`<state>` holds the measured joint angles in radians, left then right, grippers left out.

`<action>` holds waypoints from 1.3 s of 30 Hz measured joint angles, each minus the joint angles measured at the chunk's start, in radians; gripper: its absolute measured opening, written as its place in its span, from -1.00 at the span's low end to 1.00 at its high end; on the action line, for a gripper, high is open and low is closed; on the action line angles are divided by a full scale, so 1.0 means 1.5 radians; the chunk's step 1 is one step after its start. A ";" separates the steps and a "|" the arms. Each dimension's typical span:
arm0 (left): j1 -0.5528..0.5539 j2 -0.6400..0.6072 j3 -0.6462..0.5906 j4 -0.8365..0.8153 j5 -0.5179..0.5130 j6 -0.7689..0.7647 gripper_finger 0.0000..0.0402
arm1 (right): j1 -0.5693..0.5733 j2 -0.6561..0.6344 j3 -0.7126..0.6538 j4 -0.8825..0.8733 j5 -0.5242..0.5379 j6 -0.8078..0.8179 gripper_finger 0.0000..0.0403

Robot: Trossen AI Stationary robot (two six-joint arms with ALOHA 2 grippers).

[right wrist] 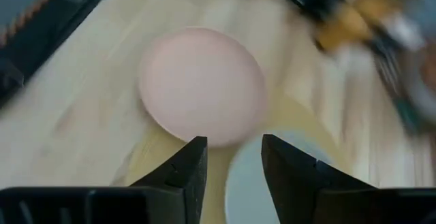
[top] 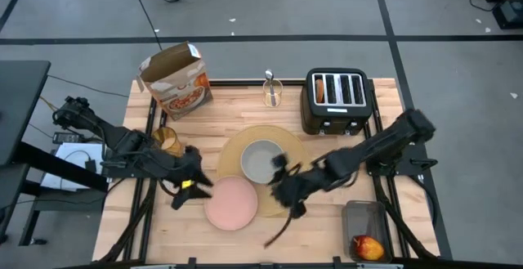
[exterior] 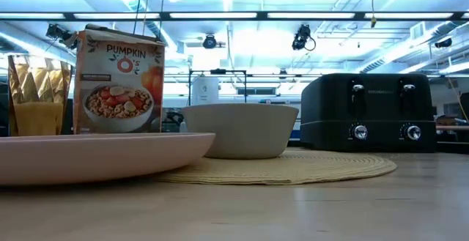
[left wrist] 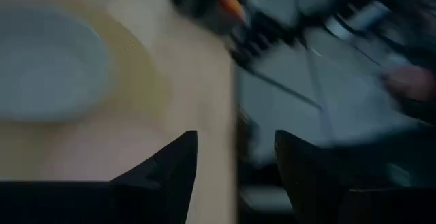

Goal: Arrange a breakfast setting
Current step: Put the toasted bread on the pink plate

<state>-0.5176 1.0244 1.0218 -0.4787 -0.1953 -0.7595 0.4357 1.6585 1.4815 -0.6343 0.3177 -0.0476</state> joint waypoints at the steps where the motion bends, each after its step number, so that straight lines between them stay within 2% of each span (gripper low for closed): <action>1: 0.006 0.005 0.000 0.004 -0.042 0.006 0.01 | -0.002 -0.022 0.000 -0.026 0.010 0.062 -0.26; 3: 0.031 0.019 0.000 -0.013 -0.086 0.017 0.02 | -0.008 -0.058 0.000 -0.085 0.034 0.195 -0.25; 5: 0.053 0.048 -0.001 -0.025 -0.101 0.051 0.04 | -0.011 -0.084 0.000 -0.155 0.051 0.279 -0.24; 10: 0.116 0.128 -0.001 -0.022 -0.083 0.116 0.15 | -0.025 -0.103 0.000 -0.308 0.030 0.360 -0.24; 13: 0.155 0.164 -0.003 -0.031 -0.070 0.134 0.19 | -0.041 -0.103 -0.017 -0.346 -0.009 0.396 -0.24; 15: 0.176 0.168 -0.002 -0.019 -0.070 0.136 0.21 | -0.062 -0.116 -0.038 -0.372 -0.008 0.439 -0.24; 20: 0.200 0.148 -0.001 0.004 -0.072 0.148 0.22 | -0.143 -0.193 -0.048 -0.417 0.098 0.569 -0.20; 22: 0.212 0.131 0.004 0.025 -0.073 0.148 0.22 | -0.195 -0.226 -0.048 -0.429 0.121 0.597 -0.16; 24: 0.223 0.114 0.004 0.036 -0.074 0.150 0.22 | -0.260 -0.257 -0.048 -0.432 0.132 0.611 -0.11; 27: 0.239 0.096 0.004 0.116 -0.075 0.180 0.22 | -0.367 -0.281 -0.048 -0.418 0.158 0.604 0.00; 31: 0.247 0.092 0.004 0.298 -0.074 0.235 0.22 | -0.497 -0.278 -0.048 -0.395 0.135 0.579 0.10; 35: 0.250 0.096 0.005 0.456 -0.072 0.295 0.22 | -0.575 -0.252 -0.064 -0.338 0.076 0.534 0.12; 39: 0.264 0.076 0.003 0.451 -0.074 0.306 0.22 | -0.621 -0.228 -0.090 -0.311 0.060 0.531 0.12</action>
<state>-0.1217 1.1389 1.0267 0.1984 -0.3058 -0.3012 -0.4965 1.3169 1.3467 -1.1014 0.4081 0.7487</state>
